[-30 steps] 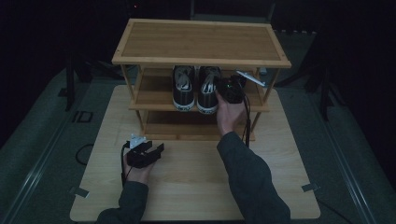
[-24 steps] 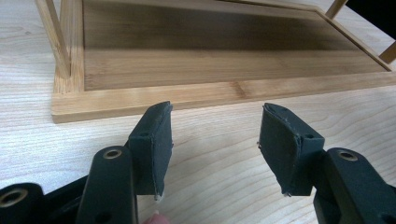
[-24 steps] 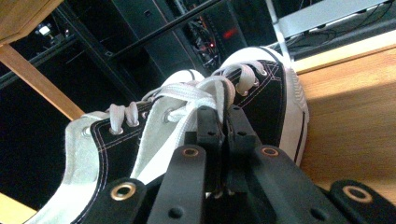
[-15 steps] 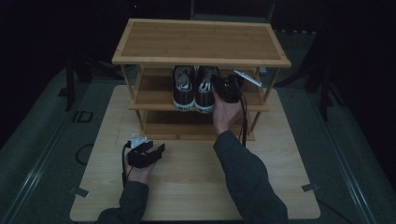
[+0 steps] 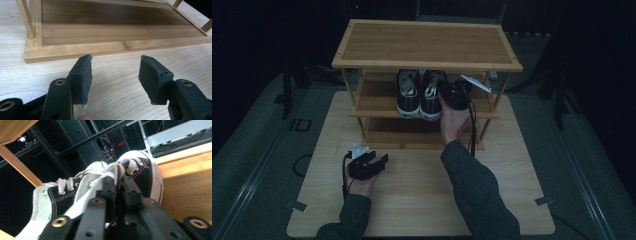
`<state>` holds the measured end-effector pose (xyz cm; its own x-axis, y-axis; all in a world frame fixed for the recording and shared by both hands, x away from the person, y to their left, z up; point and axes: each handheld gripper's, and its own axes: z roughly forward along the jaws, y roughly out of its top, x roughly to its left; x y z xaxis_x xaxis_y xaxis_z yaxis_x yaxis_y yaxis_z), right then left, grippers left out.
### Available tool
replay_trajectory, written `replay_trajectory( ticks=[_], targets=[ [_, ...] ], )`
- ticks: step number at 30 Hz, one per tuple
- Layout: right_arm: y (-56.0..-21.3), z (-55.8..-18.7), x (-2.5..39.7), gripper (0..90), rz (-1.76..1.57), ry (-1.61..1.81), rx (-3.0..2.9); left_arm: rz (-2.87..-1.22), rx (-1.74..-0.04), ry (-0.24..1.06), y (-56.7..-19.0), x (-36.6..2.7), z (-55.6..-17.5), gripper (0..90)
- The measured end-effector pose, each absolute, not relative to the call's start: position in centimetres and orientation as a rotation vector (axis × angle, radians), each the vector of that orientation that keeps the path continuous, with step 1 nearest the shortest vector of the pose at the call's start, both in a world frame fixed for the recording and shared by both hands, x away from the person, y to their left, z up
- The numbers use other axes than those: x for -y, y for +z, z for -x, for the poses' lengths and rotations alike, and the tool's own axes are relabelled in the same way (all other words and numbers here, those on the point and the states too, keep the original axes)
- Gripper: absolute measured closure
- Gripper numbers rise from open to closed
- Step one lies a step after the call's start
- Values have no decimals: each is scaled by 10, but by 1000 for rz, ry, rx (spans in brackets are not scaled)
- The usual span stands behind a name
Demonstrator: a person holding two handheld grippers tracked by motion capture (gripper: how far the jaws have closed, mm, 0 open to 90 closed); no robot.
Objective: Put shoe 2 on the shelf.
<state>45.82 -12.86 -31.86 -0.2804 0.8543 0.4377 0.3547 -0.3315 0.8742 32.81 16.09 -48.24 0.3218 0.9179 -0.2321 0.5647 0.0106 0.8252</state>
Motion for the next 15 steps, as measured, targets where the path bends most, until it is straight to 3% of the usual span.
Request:
replay_trajectory(
  ticks=[2, 4, 7, 15],
  targets=[
    [-319, -458, 130, 753, -1556, 1650, -1497, -1669, -1355, 482, -482, -161, -328, 443],
    [-321, -456, 134, 643, -1553, 1673, -1507, -1666, -1356, 482, -482, -162, -328, 442],
    [-322, -448, 138, 588, -1490, 1705, -1523, -1662, -1359, 484, -482, -162, -328, 442],
    [-315, -416, 155, 564, -1323, 1743, -1589, -1660, -1361, 487, -482, -163, -327, 441]
  ],
)
